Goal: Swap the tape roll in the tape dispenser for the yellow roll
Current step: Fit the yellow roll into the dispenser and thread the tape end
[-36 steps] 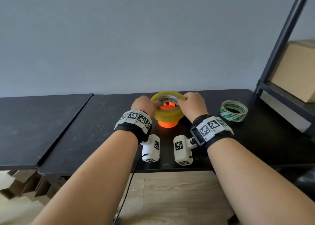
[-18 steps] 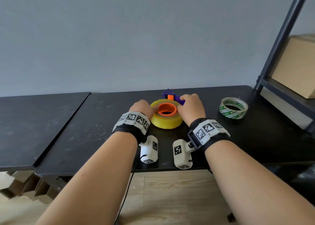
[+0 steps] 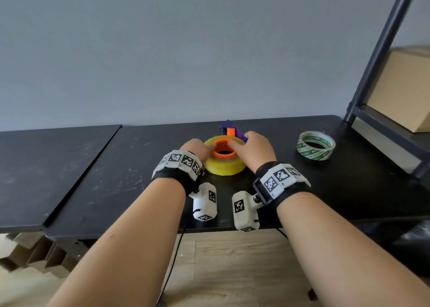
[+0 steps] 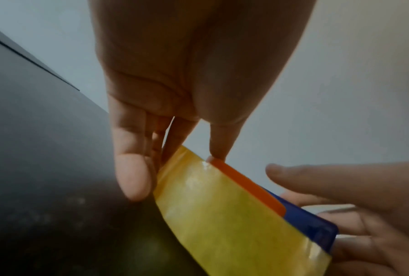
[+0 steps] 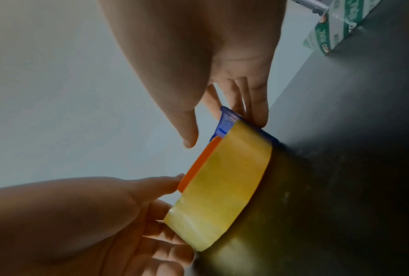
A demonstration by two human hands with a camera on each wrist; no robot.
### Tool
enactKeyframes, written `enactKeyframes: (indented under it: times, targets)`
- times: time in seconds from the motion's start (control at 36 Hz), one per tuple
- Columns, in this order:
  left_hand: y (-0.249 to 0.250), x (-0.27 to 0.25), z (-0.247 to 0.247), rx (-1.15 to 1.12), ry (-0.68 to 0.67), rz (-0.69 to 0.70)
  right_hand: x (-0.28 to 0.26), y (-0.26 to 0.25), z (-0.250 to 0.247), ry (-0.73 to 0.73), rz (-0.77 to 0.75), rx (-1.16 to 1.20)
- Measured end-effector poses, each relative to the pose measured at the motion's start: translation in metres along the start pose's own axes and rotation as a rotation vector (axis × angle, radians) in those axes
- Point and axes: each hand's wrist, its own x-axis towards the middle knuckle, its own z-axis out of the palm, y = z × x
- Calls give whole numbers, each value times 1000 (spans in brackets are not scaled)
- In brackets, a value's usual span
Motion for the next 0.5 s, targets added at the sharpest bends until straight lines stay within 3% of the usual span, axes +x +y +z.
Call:
enactKeyframes:
  times: [0.36, 0.5]
  targets:
    - [0, 4, -5, -102, 115, 33, -13, 1, -8, 0, 121, 215]
    - [11, 1, -12, -175, 201, 123, -14, 0, -7, -43, 187, 384]
